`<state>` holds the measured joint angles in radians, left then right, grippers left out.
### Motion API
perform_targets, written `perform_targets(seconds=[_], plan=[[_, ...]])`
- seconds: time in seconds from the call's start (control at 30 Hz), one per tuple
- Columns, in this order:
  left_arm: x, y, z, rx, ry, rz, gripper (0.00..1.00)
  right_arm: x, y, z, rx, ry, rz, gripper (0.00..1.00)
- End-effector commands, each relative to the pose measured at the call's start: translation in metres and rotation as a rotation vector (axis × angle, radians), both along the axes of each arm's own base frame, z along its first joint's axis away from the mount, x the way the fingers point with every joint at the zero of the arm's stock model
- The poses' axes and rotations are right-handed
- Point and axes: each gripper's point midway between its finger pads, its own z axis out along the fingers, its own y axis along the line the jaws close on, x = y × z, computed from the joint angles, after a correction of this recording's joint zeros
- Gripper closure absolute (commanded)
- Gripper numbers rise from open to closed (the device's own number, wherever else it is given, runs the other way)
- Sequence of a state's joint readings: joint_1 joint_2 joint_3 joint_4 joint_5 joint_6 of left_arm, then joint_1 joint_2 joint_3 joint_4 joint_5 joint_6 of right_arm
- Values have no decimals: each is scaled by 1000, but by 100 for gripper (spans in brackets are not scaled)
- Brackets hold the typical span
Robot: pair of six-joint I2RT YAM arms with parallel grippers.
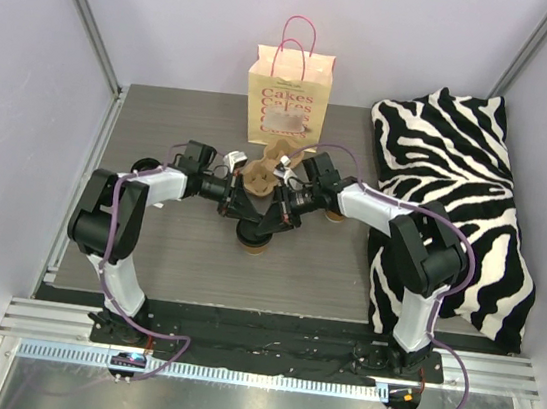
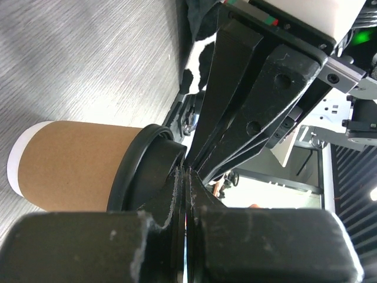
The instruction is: Pack the takeout coffee
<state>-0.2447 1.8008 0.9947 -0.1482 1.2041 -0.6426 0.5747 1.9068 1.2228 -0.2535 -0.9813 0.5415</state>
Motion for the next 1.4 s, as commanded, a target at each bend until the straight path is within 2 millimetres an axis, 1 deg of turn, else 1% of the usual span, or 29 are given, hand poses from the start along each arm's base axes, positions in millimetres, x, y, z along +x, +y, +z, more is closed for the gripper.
perform_targets(seconds=[0.0, 0.03, 0.07, 0.13, 0.17, 0.23, 0.37, 0.5, 0.6, 0.63, 0.7, 0.73, 0.77, 0.8, 0.83, 0.87, 0.9, 0.97, 1.0, 1.1, 1.23, 1.3, 1.33, 1.37], plan=[[7, 2, 15, 21, -97, 26, 100, 13, -29, -83, -304, -61, -82, 94], [6, 1, 23, 10, -112, 25, 100, 14, -28, -81, -301, -64, -82, 94], [5, 2, 36, -3, -147, 23, 100, 14, -28, -82, -302, -60, -84, 94], [0, 3, 49, -19, -161, 25, 100, 13, -28, -84, -304, -53, -84, 94], [-5, 3, 59, -30, -183, 22, 100, 13, -28, -85, -305, -51, -84, 94], [-11, 4, 67, -45, -194, 16, 100, 11, -29, -86, -306, -48, -80, 94], [-30, 8, 72, -67, -186, -1, 100, 12, -28, -85, -299, -44, -77, 94], [-53, 4, 58, -56, -157, -38, 100, 12, -26, -87, -295, -30, -79, 94], [-59, 0, 41, -10, -151, -48, 100, 12, -26, -87, -294, -22, -82, 95], [-59, 1, 28, 21, -120, -41, 100, 12, -26, -87, -292, -21, -82, 95], [-53, 5, 6, 102, -127, -26, 100, 12, -26, -88, -294, -18, -84, 95], [-54, 9, -11, 157, -64, -27, 100, 12, -27, -90, -298, -15, -84, 95], [-49, 16, -31, 244, -91, -19, 100, 12, -27, -90, -298, -15, -83, 95], [-47, 22, -47, 311, -73, -11, 100, 12, -28, -92, -305, -17, -83, 95], [-51, 31, -67, 392, -12, -13, 100, 12, -28, -94, -308, -15, -83, 96], [-51, 39, -80, 446, 4, -10, 100, 11, -29, -96, -311, -16, -81, 96], [-46, 47, -86, 463, 30, 17, 100, 10, -29, -97, -314, -11, -78, 96], [-42, 48, -87, 450, 59, 18, 100, 10, -30, -101, -318, -4, -80, 97], [-42, 44, -80, 412, 41, -3, 100, 11, -30, -100, -317, -5, -80, 97], [-44, 44, -67, 384, -15, -3, 100, 12, -30, -99, -317, -8, -83, 97], [-49, 48, -65, 404, -51, 5, 100, 12, -29, -98, -309, -9, -82, 97], [-48, 45, -61, 377, -68, 4, 100, 12, -24, -90, -271, -13, -72, 97], [-49, 40, -54, 331, -64, -2, 100, 13, -22, -85, -252, -24, -69, 96], [-49, 37, -51, 315, -68, -8, 100, 13, -18, -75, -217, -28, -59, 96]])
